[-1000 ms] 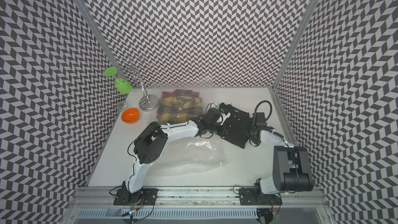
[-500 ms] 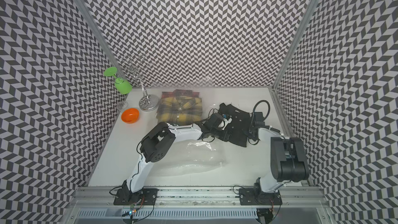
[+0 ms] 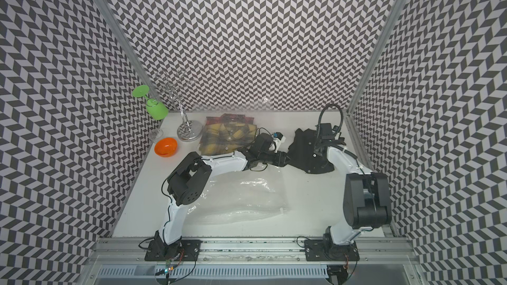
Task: Place the folded shirt into the vacuum bag
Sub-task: Pick up the shirt from the center of the board.
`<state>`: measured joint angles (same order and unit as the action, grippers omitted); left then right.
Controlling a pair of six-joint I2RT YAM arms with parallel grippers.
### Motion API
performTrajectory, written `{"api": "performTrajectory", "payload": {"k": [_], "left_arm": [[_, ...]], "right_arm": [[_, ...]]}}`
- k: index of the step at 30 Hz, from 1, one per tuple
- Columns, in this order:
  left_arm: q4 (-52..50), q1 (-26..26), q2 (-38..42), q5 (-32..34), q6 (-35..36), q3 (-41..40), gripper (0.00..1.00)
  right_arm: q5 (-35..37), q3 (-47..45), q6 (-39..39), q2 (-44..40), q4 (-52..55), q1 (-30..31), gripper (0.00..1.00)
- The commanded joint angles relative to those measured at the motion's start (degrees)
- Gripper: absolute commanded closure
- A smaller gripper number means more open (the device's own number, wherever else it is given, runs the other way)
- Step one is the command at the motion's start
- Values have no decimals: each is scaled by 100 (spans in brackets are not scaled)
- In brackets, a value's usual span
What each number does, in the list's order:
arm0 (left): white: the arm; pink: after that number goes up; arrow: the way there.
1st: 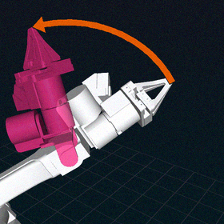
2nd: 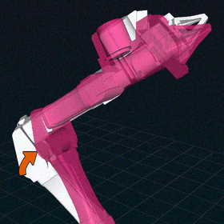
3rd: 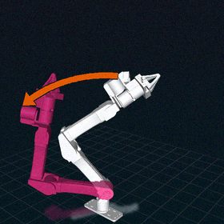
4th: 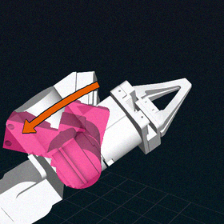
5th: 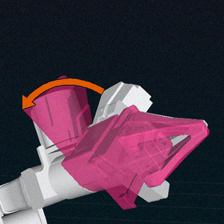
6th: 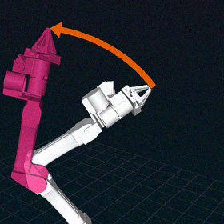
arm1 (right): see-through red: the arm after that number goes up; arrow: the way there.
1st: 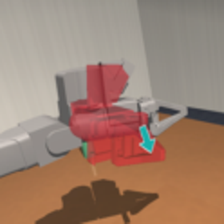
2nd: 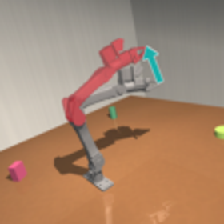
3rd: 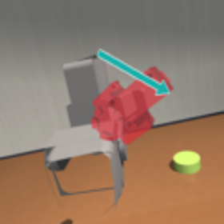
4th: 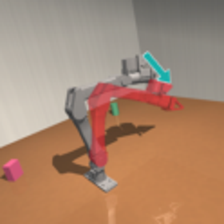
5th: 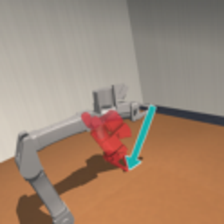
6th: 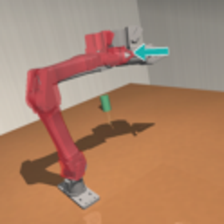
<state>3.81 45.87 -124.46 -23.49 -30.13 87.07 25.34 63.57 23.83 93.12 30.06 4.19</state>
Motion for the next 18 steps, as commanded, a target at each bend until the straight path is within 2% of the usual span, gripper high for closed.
{"api": "performTrajectory", "payload": {"k": [1,4,10,18], "left_arm": [[31,107,-452,-31,-76,372,47],[84,192,-739,-79,-107,473,47],[84,259,-1052,-164,-90,618,47],[141,225,-1248,-268,-121,611,47]], "right_arm": [[807,512,-226,413,331,366,90],[921,1108,-235,871,541,574,89],[387,1825,-201,1547,634,761,86],[-1013,2122,154,1987,318,898,76]]}}
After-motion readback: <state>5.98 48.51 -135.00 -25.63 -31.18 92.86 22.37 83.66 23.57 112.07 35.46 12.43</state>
